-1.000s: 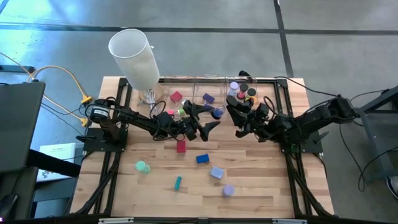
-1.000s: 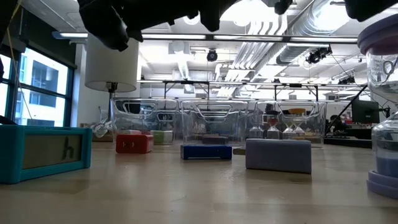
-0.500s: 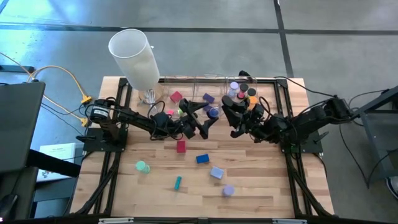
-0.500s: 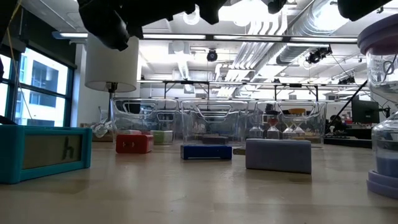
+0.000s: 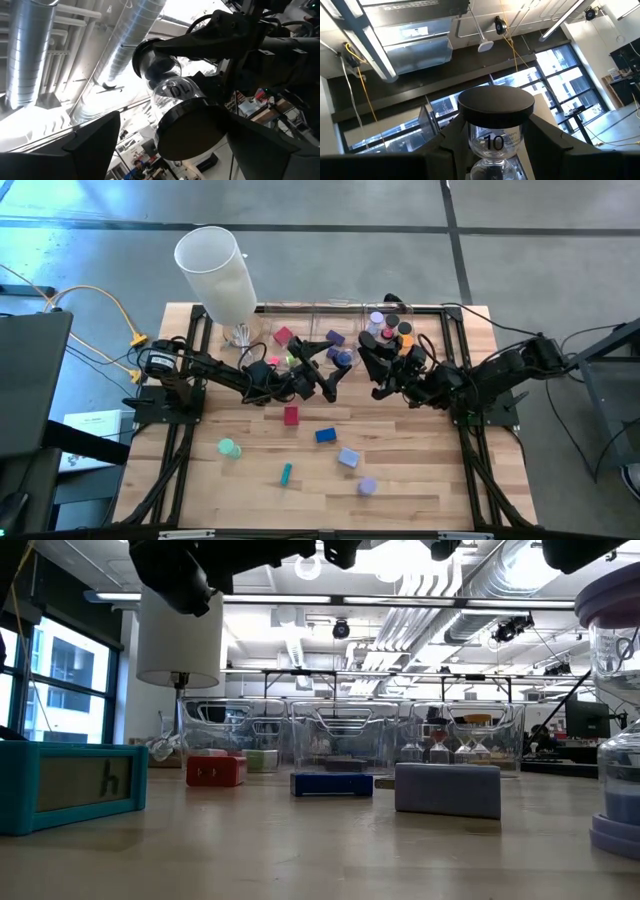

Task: Pick & Place Office items
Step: Put the blue hourglass into the right transparent bin

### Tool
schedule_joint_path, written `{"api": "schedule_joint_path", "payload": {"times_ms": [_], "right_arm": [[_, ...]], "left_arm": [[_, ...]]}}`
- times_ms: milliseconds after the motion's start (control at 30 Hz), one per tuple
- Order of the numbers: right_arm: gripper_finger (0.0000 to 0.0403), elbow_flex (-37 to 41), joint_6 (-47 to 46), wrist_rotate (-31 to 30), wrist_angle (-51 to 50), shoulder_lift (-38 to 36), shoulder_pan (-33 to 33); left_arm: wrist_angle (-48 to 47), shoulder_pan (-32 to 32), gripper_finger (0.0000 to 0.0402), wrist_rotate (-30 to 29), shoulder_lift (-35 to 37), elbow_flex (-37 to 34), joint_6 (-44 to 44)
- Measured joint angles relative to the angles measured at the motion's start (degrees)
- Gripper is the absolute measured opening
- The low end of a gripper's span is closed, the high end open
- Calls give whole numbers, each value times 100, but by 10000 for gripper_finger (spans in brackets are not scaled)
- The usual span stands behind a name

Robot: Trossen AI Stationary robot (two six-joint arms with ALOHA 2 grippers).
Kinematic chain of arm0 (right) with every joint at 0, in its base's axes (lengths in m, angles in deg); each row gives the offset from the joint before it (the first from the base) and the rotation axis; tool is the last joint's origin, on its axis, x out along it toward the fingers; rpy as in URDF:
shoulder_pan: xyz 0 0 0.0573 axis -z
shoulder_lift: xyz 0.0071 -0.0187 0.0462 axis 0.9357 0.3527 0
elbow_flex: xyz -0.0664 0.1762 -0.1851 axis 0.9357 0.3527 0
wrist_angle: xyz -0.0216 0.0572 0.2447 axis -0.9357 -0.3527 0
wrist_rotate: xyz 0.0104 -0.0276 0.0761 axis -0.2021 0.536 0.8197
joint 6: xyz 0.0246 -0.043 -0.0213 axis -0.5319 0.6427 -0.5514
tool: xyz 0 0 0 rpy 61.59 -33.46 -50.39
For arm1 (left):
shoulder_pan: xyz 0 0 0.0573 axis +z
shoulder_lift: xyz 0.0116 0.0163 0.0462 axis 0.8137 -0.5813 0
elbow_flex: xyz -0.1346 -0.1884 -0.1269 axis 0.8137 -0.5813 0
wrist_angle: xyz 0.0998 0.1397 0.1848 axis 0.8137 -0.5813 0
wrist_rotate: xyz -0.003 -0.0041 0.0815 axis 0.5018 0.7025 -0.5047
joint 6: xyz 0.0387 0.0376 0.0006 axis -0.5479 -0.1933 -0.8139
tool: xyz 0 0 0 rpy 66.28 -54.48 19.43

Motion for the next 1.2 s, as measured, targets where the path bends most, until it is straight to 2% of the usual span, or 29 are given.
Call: {"api": "schedule_joint_path", "payload": {"times_ms": [200, 600, 1067, 1200], "right_arm": [[143, 0, -2, 37, -5, 0, 0], [143, 0, -123, 13, -146, -7, 0], [143, 0, -192, 50, -281, -4, -11], [184, 6, -283, 68, -338, 0, -17]], "left_arm": [[-7, 0, 312, 17, -2, 35, 25], [-15, 0, 207, 38, -4, 39, 101], [15, -184, 201, -191, -4, 44, -176], [59, -244, 201, -188, -4, 53, -273]]}}
